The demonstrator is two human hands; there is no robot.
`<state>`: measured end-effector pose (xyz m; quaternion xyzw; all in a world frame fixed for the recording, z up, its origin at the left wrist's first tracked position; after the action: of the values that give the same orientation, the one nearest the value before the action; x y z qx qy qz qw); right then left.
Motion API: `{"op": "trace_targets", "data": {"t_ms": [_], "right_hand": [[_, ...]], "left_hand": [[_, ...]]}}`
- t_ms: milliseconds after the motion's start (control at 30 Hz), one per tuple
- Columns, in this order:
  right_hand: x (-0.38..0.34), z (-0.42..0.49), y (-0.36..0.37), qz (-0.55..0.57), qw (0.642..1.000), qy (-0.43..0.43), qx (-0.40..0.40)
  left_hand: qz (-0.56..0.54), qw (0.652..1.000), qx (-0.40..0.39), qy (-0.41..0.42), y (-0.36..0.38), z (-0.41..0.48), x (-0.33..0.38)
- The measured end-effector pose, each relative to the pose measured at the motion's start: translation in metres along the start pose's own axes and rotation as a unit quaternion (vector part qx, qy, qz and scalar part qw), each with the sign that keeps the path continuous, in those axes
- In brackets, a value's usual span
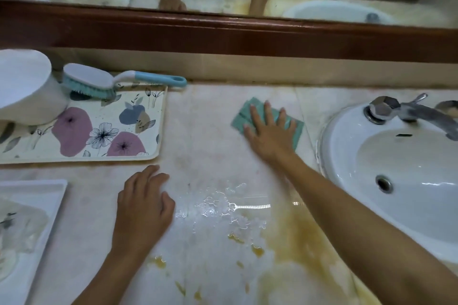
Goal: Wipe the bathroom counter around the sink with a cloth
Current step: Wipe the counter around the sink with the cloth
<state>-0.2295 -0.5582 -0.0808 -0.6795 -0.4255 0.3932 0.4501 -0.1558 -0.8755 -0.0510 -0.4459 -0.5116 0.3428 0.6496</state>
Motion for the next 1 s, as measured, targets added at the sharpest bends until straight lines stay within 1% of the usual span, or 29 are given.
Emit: {"op": "trace_targets", "data": {"t_ms": [67, 133, 200, 233, 300, 333, 433, 533, 600, 700, 833, 933, 1000], "right_hand": [[-0.02, -0.04, 0.013, -0.018, 0.997, -0.07, 0.002], [-0.017, -0.074, 0.021, -0.038, 0.992, -0.121, -0.003], [0.002, -0.089, 0.022, -0.058, 0.988, -0.144, -0.004], [0.013, -0.089, 0.02, -0.062, 0.988, -0.142, -0.003], [0.034, -0.074, 0.012, -0.059, 0.992, -0.114, 0.012], [0.044, -0.061, 0.005, -0.054, 0.995, -0.085, 0.024], [0.073, -0.011, -0.017, -0.014, 0.998, 0.032, 0.049], [0.081, 0.03, -0.026, 0.045, 0.992, 0.117, 0.012], [0.072, 0.042, -0.025, 0.063, 0.989, 0.133, -0.007], [0.041, 0.023, -0.014, 0.037, 0.997, 0.073, -0.002], [-0.01, -0.073, 0.02, 0.004, 0.998, -0.062, -0.004], [-0.028, -0.159, 0.047, -0.066, 0.978, -0.198, -0.02], [-0.014, -0.187, 0.055, -0.099, 0.959, -0.262, -0.035]], "left_hand": [[-0.001, 1.0, 0.003, -0.001, -0.001, -0.001, -0.001], [-0.001, 1.0, 0.009, 0.004, -0.002, -0.002, 0.0], [-0.005, 1.0, 0.013, 0.006, -0.003, -0.003, 0.001], [-0.007, 1.0, 0.012, 0.006, -0.003, -0.002, 0.001], [-0.01, 1.0, 0.006, 0.004, -0.001, -0.002, 0.0], [-0.011, 1.0, 0.005, 0.002, -0.001, -0.002, 0.0], [-0.014, 1.0, 0.006, 0.002, -0.001, -0.003, -0.002], [-0.006, 1.0, 0.009, 0.002, 0.0, -0.001, -0.001], [-0.001, 1.0, 0.007, -0.005, 0.001, -0.001, -0.002], [-0.004, 1.0, 0.001, -0.005, 0.001, -0.001, -0.002], [-0.016, 1.0, -0.013, -0.012, 0.002, -0.001, -0.004], [-0.022, 1.0, -0.017, -0.013, 0.002, -0.002, -0.005], [-0.024, 0.999, -0.021, -0.009, 0.003, -0.001, -0.005]]}}
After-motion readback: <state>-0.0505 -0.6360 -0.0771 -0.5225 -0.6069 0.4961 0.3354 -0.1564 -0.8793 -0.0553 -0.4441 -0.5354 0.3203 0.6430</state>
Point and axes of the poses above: each hand's wrist, its own z-axis towards the middle knuckle, its own y-axis out of the palm, x = y × z, the point moved 9 cm from there along z, towards the middle knuckle, and after that the axes turned 5 degrees about -x, right-handed, at the moved point
